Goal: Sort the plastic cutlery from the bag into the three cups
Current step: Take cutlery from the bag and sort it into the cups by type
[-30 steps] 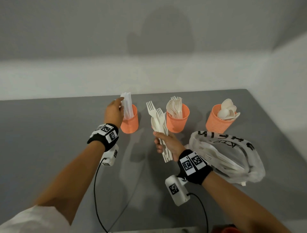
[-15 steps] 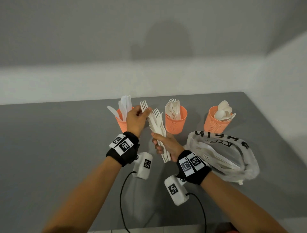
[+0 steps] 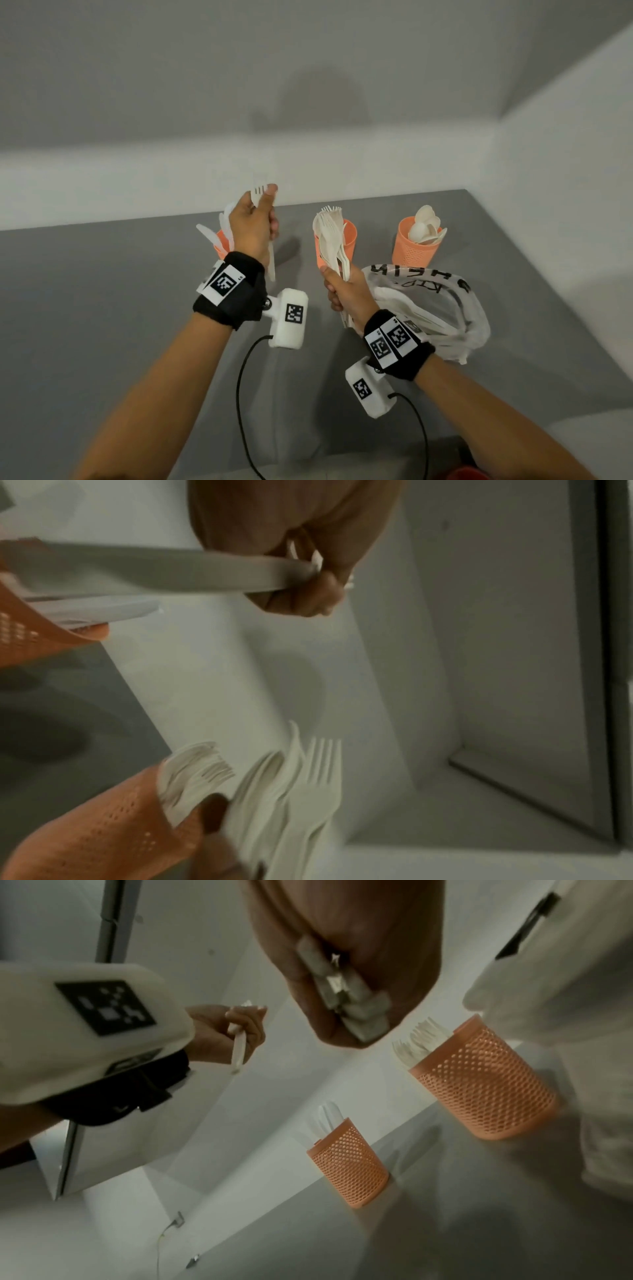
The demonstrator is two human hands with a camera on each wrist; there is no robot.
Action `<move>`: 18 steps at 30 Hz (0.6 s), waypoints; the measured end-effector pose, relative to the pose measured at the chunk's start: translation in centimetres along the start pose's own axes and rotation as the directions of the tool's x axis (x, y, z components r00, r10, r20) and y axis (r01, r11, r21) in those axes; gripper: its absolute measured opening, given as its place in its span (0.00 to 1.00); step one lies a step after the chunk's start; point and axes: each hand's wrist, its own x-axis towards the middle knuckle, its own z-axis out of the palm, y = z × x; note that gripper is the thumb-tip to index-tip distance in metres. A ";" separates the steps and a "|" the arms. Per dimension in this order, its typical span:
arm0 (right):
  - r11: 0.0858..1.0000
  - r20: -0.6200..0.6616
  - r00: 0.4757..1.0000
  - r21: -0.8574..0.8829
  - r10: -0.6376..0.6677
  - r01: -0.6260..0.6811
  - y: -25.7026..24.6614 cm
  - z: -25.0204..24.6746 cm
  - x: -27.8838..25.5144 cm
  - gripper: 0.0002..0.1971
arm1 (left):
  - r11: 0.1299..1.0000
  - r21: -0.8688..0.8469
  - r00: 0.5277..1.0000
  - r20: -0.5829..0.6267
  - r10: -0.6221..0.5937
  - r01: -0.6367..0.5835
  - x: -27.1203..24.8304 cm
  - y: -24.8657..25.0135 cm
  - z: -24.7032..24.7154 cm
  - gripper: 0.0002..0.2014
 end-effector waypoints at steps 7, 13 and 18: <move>1.000 0.103 0.995 -0.014 0.015 -0.014 -0.3 -0.8 -0.9 0.08 | 0.957 0.272 0.965 0.210 -0.157 0.097 -2.6 -3.1 2.2 0.15; 0.996 0.080 0.996 0.070 0.043 -0.049 -0.3 -1.8 -1.7 0.08 | 0.971 0.177 0.976 0.113 -0.185 0.164 -2.4 -3.0 2.6 0.13; 1.000 0.056 0.998 0.021 -0.013 0.012 -0.1 -1.8 -1.7 0.10 | 0.938 -0.073 0.941 0.002 -0.340 0.339 -2.5 -3.5 2.5 0.14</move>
